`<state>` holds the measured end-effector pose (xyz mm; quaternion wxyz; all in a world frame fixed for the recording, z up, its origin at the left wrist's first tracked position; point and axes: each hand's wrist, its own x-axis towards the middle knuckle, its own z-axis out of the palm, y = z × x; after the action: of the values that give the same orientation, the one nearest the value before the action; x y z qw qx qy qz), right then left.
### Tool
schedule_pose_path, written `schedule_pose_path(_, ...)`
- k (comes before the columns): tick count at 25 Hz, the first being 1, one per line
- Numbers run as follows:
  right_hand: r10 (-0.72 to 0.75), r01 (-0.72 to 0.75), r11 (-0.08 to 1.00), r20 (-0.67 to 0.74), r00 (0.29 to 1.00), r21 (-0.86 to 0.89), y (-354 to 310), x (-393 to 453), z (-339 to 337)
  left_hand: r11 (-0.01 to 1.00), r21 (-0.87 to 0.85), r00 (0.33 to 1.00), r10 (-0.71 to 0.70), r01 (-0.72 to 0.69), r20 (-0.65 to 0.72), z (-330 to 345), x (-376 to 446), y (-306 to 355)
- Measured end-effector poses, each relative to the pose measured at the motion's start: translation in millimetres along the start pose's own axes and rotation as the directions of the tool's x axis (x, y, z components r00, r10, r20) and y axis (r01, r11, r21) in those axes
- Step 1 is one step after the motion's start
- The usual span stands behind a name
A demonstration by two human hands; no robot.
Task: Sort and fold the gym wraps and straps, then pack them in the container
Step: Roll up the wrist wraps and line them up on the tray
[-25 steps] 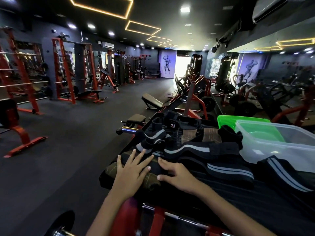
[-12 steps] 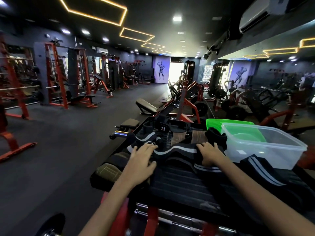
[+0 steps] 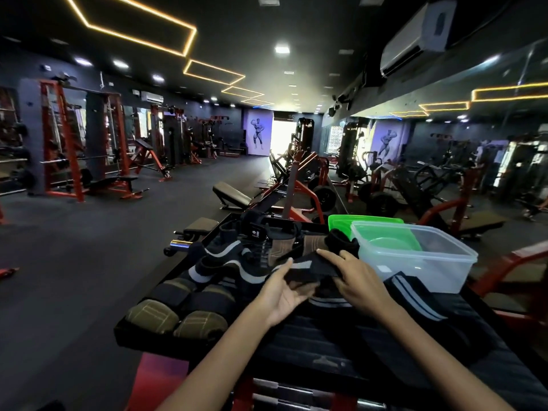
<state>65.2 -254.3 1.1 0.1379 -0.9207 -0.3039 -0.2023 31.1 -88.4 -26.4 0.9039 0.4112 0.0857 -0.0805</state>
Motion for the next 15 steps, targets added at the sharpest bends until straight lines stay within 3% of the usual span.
schedule_pose_path(2,-0.042,0.044,0.997,0.029,0.999,-0.064,1.8,-23.8,-6.6,0.959,-0.255,0.986,0.093,-0.126,-0.136,7.8,12.0,2.7)
schedule_pose_path(4,-0.045,0.062,0.988,0.122,0.992,-0.142,6.4,-47.0,-7.4,0.943,-0.313,0.979,0.053,-0.114,-0.199,16.1,18.7,1.1)
schedule_pose_path(8,-0.074,0.08,0.99,0.063,0.995,-0.117,18.5,-83.4,-3.4,0.894,-0.447,0.993,-0.075,0.025,-0.095,20.3,21.9,-7.2)
schedule_pose_path(10,-0.058,0.06,0.997,0.026,0.998,-0.055,28.1,-99.3,-4.5,0.887,-0.457,0.985,-0.011,-0.07,-0.172,13.0,27.9,-2.9)
schedule_pose_path(12,-0.014,0.02,0.998,0.09,0.996,-0.068,35.8,-113.8,-10.1,0.894,-0.405,0.96,0.087,-0.193,-0.267,4.0,30.7,7.9)
schedule_pose_path(14,0.046,-0.033,0.994,0.123,0.991,-0.105,45.1,-121.6,-8.3,0.925,-0.305,0.958,0.158,-0.228,-0.239,-0.8,28.9,14.4)
schedule_pose_path(15,0.108,-0.096,0.993,0.213,0.971,-0.064,48.6,-123.7,-4.8,0.943,-0.24,0.962,0.184,-0.231,-0.201,-1.4,27.2,14.6)
